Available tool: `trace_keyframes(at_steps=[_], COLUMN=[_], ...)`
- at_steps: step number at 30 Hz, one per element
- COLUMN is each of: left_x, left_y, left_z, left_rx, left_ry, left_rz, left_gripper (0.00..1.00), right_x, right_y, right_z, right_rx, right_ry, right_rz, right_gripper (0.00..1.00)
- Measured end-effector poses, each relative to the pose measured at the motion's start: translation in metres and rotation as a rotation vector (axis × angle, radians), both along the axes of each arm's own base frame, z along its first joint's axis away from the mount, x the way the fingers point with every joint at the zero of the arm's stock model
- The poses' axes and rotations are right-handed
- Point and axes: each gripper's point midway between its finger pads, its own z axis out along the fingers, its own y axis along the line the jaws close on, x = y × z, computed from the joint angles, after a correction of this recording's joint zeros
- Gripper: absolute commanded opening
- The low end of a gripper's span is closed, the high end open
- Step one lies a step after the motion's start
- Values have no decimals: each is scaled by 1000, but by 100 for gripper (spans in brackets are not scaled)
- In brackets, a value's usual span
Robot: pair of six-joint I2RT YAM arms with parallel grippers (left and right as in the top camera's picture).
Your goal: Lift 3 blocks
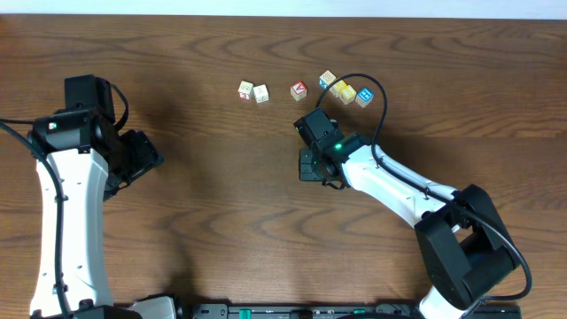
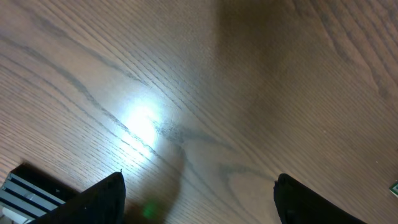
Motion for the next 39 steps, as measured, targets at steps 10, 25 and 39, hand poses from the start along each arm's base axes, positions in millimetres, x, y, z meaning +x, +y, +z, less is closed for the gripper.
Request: trace_keyframes(at_steps=[10,25,39], left_x=[0,0,0], left_y=[0,0,0], left_z=[0,0,0], left_rx=[0,0,0], left_ry=[0,0,0], left_rz=[0,0,0], left_gripper=[77,77,77], right_x=[0,-1,-17], right_y=[0,0,-51], right_z=[-4,-4,29], right_rx=[-6,-2,-56], right_ry=[7,13,82], right_rz=[0,2,-82], right_gripper=[1,1,1])
